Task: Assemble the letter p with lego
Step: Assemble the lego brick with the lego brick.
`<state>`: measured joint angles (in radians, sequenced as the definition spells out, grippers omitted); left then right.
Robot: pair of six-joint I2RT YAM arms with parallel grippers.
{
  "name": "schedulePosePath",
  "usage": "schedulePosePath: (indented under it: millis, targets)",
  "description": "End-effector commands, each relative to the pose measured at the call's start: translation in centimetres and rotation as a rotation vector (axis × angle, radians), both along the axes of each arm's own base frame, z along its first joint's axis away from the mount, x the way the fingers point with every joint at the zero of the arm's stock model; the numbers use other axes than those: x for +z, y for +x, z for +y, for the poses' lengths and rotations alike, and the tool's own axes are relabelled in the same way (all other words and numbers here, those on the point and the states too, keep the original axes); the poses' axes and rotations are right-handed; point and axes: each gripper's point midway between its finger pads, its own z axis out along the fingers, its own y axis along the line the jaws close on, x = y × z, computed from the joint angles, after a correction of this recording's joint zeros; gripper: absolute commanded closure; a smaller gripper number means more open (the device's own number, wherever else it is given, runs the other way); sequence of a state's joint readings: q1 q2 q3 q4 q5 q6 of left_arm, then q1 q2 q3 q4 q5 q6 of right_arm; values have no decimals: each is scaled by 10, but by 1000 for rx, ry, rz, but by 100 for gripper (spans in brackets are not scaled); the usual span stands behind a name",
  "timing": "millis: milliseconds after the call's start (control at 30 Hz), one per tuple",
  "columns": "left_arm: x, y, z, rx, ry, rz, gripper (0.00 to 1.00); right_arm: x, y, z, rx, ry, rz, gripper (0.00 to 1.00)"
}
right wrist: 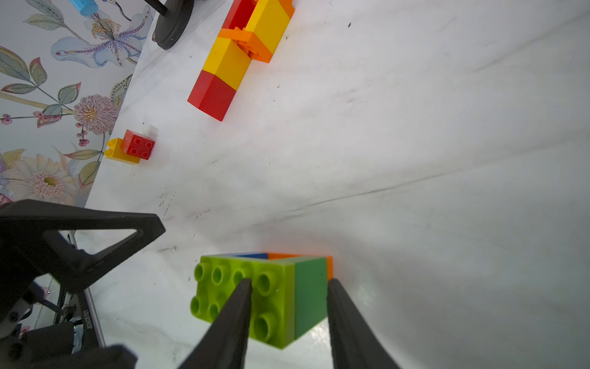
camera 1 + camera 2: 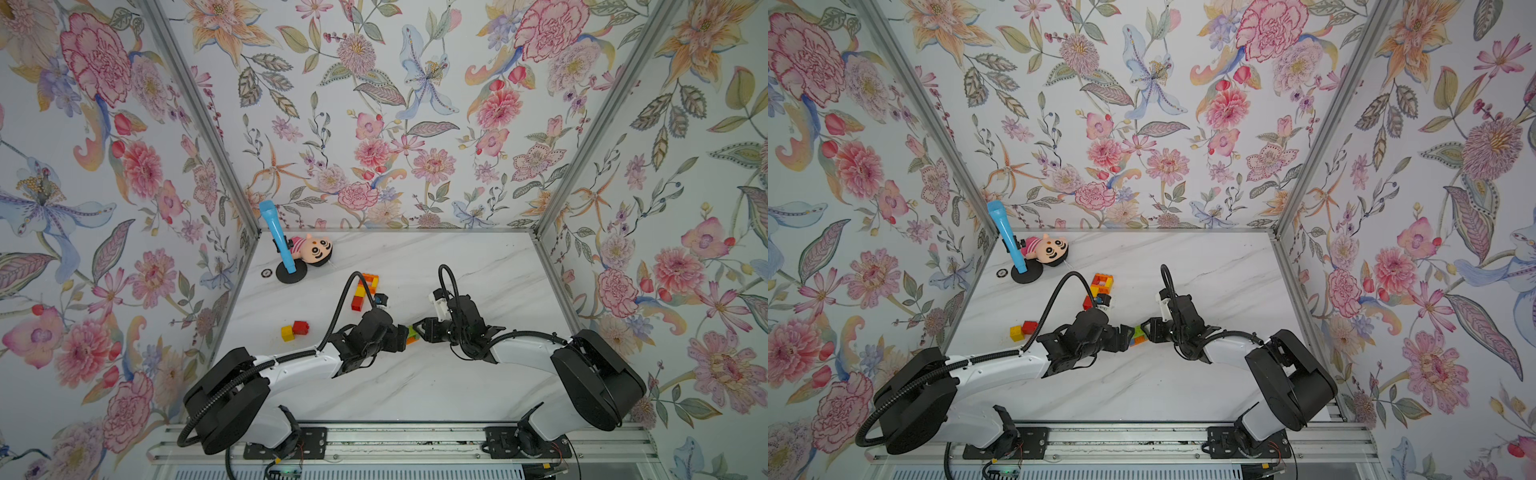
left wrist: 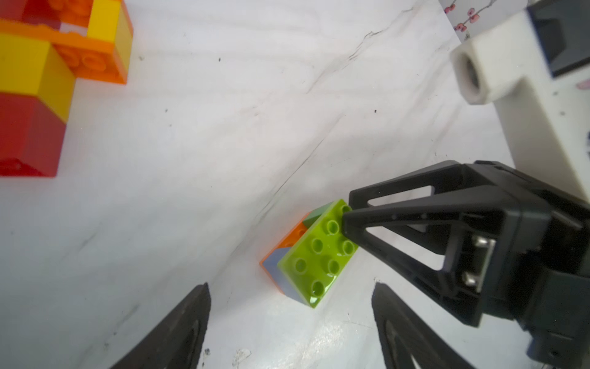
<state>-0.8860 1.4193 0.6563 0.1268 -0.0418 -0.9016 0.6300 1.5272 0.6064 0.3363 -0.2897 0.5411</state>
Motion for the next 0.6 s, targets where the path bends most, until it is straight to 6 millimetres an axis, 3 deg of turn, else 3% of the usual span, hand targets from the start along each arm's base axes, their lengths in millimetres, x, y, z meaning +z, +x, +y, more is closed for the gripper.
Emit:
schedulePosePath:
  millis: [0, 100, 567]
  targets:
    - [10, 1, -6, 148, -164, 37, 18, 2, -4, -2, -16, -4, 3, 59]
    - [9, 2, -13, 149, -173, 39, 20, 1, -5, -3, -17, -6, 1, 59]
    - [-12, 11, -19, 183, -163, 54, 50, -1, -4, 0, -9, 2, 2, 63]
